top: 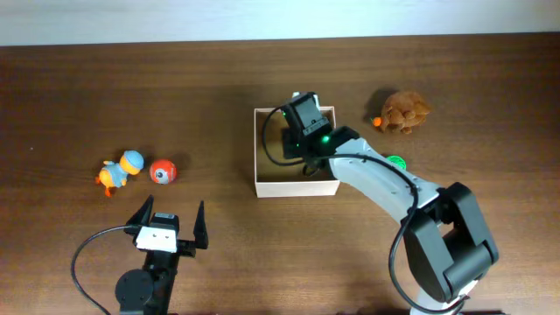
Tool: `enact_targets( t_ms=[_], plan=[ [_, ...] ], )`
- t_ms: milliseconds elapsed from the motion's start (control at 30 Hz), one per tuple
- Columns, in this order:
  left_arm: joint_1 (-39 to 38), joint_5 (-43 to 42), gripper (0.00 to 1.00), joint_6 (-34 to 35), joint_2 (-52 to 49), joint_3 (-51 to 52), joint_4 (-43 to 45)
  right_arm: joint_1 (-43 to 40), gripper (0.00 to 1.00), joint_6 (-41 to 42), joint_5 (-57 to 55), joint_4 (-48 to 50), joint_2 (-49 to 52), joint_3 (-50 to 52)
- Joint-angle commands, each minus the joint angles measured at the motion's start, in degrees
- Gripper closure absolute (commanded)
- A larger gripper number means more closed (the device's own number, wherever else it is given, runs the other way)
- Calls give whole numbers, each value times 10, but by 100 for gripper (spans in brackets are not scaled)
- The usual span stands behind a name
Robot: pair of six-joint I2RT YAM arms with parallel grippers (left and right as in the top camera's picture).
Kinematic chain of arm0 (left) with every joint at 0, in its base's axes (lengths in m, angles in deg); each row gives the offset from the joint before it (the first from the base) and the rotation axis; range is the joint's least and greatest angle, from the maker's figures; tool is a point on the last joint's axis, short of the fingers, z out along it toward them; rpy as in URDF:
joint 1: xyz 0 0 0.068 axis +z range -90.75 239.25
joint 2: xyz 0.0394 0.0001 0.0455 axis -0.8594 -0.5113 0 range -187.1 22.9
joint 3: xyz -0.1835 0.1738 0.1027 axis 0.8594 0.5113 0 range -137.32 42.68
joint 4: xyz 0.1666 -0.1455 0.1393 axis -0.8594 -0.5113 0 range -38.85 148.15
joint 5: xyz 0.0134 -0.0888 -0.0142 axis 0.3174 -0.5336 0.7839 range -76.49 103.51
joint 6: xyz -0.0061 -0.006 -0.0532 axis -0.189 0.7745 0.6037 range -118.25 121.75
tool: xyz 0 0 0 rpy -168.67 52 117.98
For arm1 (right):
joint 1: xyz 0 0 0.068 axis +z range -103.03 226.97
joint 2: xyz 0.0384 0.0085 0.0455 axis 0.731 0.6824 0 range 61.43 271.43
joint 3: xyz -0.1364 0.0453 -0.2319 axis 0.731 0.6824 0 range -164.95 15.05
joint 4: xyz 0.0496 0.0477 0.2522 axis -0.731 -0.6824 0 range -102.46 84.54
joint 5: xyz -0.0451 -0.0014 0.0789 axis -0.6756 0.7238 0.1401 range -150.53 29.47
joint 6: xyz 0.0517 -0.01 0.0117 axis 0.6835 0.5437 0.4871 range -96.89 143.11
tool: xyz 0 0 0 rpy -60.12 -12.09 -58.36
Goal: Pack container
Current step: 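Lift the cube and carry it left into the box, then lower the cube to the box floor and open the right gripper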
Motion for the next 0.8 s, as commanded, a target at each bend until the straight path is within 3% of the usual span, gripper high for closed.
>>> enact_targets(
  t_ms=[0,767],
  plan=[
    [3,0,1,-11,5,1,-3,16,85,-16,22,14,5,-13],
    [3,0,1,-11,5,1,-3,-2,81,-21,3,68,59,-13]
  ],
)
